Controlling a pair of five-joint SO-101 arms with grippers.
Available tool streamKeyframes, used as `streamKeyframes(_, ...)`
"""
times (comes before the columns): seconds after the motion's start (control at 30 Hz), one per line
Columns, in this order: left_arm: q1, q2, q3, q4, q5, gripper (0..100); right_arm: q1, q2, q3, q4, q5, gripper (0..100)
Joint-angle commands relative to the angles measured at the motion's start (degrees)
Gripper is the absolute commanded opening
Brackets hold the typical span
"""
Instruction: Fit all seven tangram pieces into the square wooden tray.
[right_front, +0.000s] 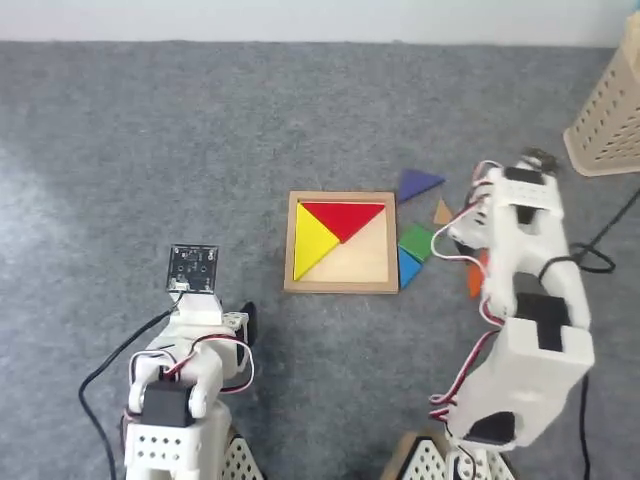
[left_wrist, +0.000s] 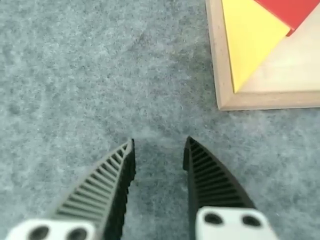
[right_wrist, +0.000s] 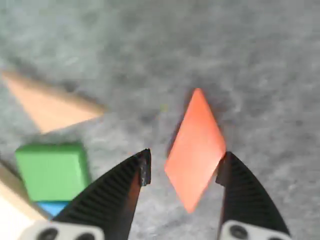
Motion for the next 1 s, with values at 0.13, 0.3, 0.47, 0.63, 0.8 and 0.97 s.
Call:
streamKeyframes(0.13,-0.18,-1.14,-0.13,-0.35,0.35,15,1.19,-0.22,0.00,-0.75,1.05,22.8)
streamKeyframes(0.3,-0.18,-1.14,-0.13,-0.35,0.35,15,2.86,-0.22,0.18,-0.48,0.97,22.8)
streamKeyframes(0.47,-0.18,-1.14,-0.13,-0.35,0.35,15,2.51,-0.13,0.88,1.89,-1.32,23.0)
streamKeyframes(0.63,-0.18,-1.14,-0.13,-0.35,0.35,15,2.95,3.12,0.53,0.66,-2.99,23.1)
streamKeyframes(0.8,-0.18,-1.14,-0.13,-0.35,0.35,15,5.58,1.36,-2.20,5.05,-2.81,23.0)
streamKeyframes(0.97,-0.18,-1.14,-0.13,-0.35,0.35,15,8.48,-6.29,-2.11,6.02,0.00,24.1)
